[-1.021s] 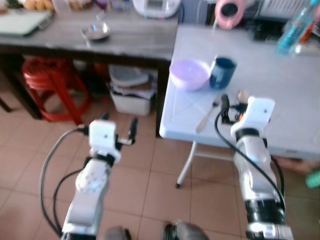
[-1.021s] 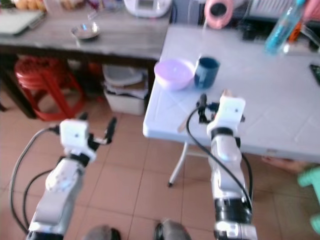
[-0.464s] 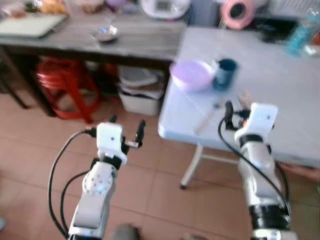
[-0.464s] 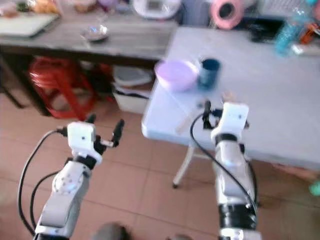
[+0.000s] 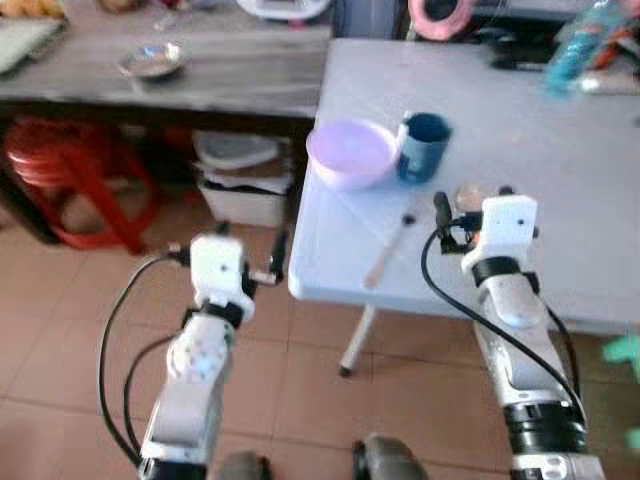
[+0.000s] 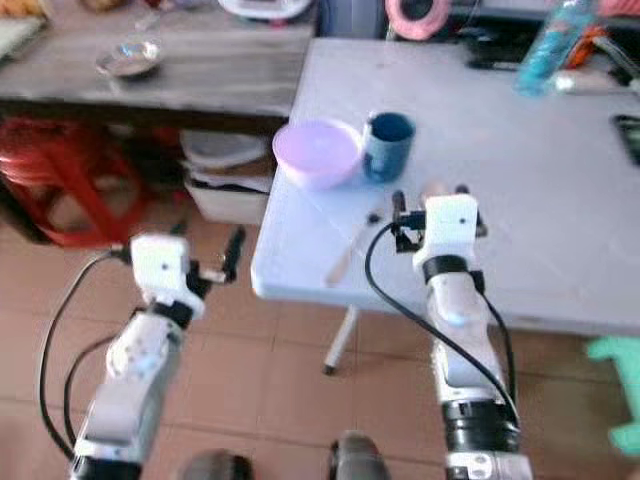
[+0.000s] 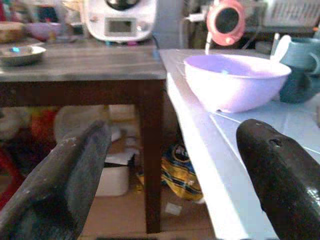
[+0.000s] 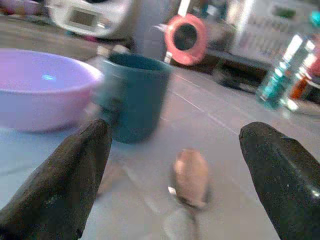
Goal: Setting the table
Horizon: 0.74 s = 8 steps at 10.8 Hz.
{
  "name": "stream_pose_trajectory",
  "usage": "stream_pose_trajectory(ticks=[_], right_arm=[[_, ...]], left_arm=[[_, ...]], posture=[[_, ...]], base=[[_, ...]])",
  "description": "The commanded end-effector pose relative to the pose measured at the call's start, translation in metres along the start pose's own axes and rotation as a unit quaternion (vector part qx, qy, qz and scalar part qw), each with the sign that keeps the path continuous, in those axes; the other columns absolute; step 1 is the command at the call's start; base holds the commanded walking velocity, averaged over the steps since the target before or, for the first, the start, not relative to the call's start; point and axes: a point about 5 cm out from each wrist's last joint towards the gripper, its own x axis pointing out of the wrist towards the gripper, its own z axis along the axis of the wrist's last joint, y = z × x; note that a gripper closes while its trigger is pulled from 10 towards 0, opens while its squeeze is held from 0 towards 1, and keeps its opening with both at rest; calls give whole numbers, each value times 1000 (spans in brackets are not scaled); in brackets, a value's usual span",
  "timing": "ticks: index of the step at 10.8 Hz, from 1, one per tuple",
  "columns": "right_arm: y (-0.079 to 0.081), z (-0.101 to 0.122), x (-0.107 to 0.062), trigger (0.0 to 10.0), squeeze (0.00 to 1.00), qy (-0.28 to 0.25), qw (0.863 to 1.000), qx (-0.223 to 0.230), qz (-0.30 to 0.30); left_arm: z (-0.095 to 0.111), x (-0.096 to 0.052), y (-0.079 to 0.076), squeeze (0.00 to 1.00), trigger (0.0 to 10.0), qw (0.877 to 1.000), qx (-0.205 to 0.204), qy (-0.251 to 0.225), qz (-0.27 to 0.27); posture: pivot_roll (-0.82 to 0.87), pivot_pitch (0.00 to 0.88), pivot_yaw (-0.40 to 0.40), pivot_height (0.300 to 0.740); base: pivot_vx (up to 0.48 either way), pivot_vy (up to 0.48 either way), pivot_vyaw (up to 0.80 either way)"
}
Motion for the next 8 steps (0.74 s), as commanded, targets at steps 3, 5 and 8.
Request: stream_pose_trajectory(ticks=[3, 5, 8], right_arm=[[11, 18, 5, 10000, 0, -45, 998, -12, 35], [9, 18, 5, 10000, 0, -47, 998, -16, 31], [9, 20, 6, 10000, 0, -53, 997, -37, 47]], left_arm=[[0, -3, 7, 0, 10000, 1000, 6, -3, 13], [0, -2, 5, 0, 10000, 1000, 4, -5, 11], [0, -1, 3, 0, 10000, 1000, 2, -6, 6]], posture=[[-42, 96, -14, 740], [-46, 94, -14, 740], [-48, 95, -14, 740]], base=[[403, 0, 375], [428, 0, 0], [376, 0, 0]])
